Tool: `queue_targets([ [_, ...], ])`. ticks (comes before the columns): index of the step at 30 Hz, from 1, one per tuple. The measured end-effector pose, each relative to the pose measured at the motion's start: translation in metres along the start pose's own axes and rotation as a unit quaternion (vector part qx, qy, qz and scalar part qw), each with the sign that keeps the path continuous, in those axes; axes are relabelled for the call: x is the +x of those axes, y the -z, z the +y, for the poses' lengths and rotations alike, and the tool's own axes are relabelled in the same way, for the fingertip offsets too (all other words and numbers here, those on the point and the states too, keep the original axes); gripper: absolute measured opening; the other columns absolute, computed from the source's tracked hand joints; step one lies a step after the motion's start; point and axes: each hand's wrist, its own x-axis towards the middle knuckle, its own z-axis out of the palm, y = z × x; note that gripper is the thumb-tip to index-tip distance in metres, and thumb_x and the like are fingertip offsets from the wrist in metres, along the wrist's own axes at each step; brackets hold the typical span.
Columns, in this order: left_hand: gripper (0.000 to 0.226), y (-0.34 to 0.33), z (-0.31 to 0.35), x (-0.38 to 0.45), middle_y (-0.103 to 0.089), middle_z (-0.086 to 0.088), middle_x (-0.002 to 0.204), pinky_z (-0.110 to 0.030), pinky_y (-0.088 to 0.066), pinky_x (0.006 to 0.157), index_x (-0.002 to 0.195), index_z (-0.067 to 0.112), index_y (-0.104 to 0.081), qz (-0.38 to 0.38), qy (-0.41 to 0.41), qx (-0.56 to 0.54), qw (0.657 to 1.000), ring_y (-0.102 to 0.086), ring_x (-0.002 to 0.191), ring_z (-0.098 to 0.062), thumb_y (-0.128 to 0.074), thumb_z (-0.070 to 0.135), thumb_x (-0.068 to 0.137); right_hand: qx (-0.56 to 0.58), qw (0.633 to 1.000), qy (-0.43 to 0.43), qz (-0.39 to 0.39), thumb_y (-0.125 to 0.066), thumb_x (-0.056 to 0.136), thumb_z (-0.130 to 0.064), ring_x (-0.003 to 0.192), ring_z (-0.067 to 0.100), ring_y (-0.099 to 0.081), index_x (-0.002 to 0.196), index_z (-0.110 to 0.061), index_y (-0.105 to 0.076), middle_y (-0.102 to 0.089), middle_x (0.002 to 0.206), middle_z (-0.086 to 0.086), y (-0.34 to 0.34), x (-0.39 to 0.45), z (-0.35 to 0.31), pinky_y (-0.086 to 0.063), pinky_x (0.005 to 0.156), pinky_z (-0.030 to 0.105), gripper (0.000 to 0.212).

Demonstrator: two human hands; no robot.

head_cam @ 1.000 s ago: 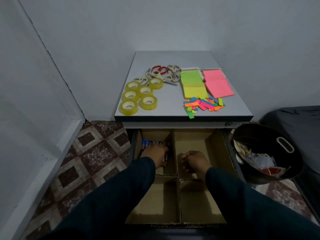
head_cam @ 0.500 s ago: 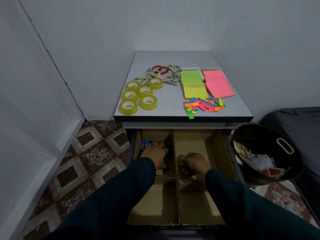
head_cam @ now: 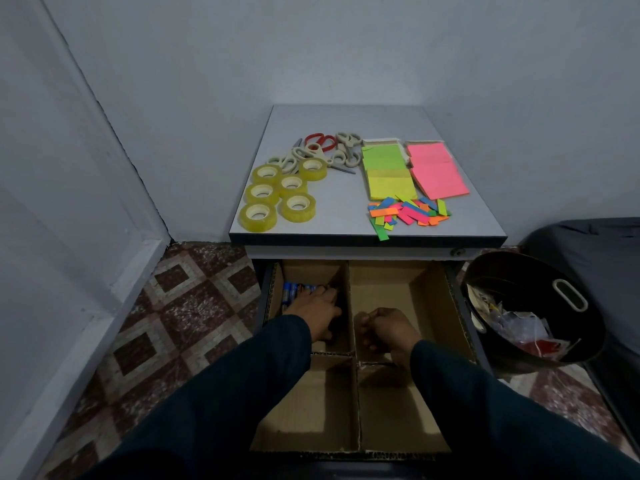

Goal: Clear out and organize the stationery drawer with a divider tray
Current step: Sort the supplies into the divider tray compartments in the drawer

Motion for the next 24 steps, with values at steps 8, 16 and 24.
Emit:
queue_targets([
  [8,0.049,-0.002,-0.001,0.001,-0.028,-0.011,0.149,-0.043,-0.021,0.112,0.137,0.021,-0.047,-0.004,0.012,0.006,1.0,-0.024,0.137,-0.03,-0.059,0.026,0.09,-0.007,1.0,0.005,0.001,-0.037,0.099,-0.007,0.057,0.016,-0.047,0.087,-0.008,-0.052,-0.054,0.07,0.007,0.0,-0.001,0.0,-0.038,0.049,0.023,0.02],
  [16,0.052,0.004,-0.007,-0.016,-0.038,-0.006,0.14,-0.037,-0.031,0.104,0.138,0.023,-0.041,0.052,0.026,-0.083,0.995,-0.036,0.129,-0.025,-0.059,0.03,0.09,-0.014,0.999,0.028,0.011,-0.037,0.098,-0.004,0.059,0.016,-0.048,0.087,-0.008,-0.053,-0.053,0.072,0.007,0.005,-0.01,-0.009,-0.04,0.051,0.024,0.02],
  [24,0.031,0.026,-0.014,-0.059,-0.054,-0.002,0.116,-0.031,-0.043,0.086,0.114,0.017,-0.053,0.163,0.046,-0.194,0.966,-0.049,0.11,-0.019,-0.062,0.028,0.087,-0.004,0.995,0.098,0.004,-0.039,0.098,-0.006,0.059,0.013,-0.049,0.085,-0.011,-0.053,-0.054,0.076,0.004,-0.002,-0.042,-0.044,-0.04,0.051,0.021,0.019],
])
